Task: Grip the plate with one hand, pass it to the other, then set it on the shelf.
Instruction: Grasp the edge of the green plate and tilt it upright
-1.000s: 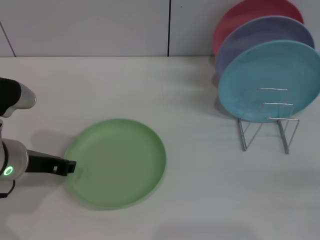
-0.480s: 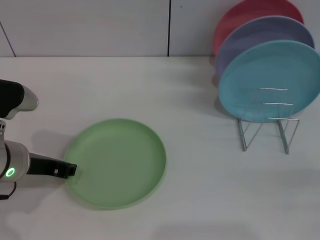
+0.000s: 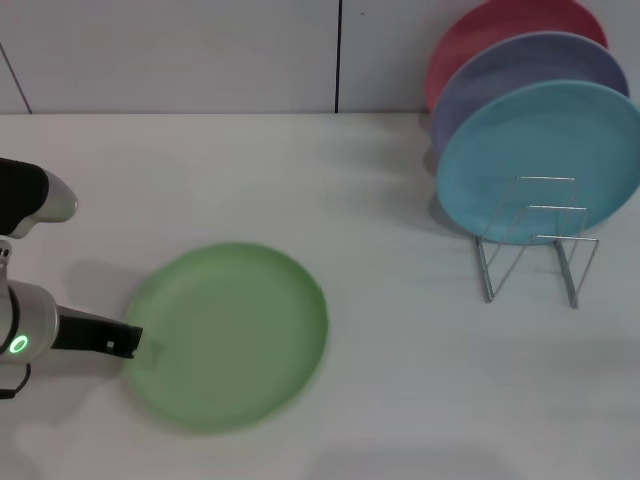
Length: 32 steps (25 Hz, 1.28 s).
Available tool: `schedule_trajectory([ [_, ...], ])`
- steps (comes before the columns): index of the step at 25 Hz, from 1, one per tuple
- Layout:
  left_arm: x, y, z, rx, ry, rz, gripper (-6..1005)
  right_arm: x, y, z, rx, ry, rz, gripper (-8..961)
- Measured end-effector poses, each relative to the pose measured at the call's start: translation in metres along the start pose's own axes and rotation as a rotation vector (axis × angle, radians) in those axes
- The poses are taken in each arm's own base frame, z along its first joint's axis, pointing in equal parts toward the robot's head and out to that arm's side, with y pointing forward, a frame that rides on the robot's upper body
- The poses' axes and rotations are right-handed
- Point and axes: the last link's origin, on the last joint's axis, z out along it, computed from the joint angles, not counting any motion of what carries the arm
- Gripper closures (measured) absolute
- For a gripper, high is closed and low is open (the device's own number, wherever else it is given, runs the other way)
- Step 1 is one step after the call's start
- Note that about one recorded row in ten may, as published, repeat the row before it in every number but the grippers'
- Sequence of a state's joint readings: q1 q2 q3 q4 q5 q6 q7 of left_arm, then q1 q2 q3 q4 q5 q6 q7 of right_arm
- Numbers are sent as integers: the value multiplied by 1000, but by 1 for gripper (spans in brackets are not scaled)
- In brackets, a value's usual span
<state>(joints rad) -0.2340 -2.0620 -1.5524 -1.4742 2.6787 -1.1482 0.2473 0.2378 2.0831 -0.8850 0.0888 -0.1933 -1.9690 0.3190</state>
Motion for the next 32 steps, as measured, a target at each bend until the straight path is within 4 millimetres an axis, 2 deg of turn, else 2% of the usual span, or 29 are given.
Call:
schedule_trajectory([
  [8,7,3,-9,6,30,27,950,-1,-1,-1,0,-5,-4,139],
  [22,20,5,-20,27,97,48,962,-1,2,3,-14,-15,3,141],
  [29,33,8,-34,44,203,89,967,1,16,24,-167,-37,61,142],
  [32,36,11,-36,44,229,100,968,6,26,41,-263,-18,122,143],
])
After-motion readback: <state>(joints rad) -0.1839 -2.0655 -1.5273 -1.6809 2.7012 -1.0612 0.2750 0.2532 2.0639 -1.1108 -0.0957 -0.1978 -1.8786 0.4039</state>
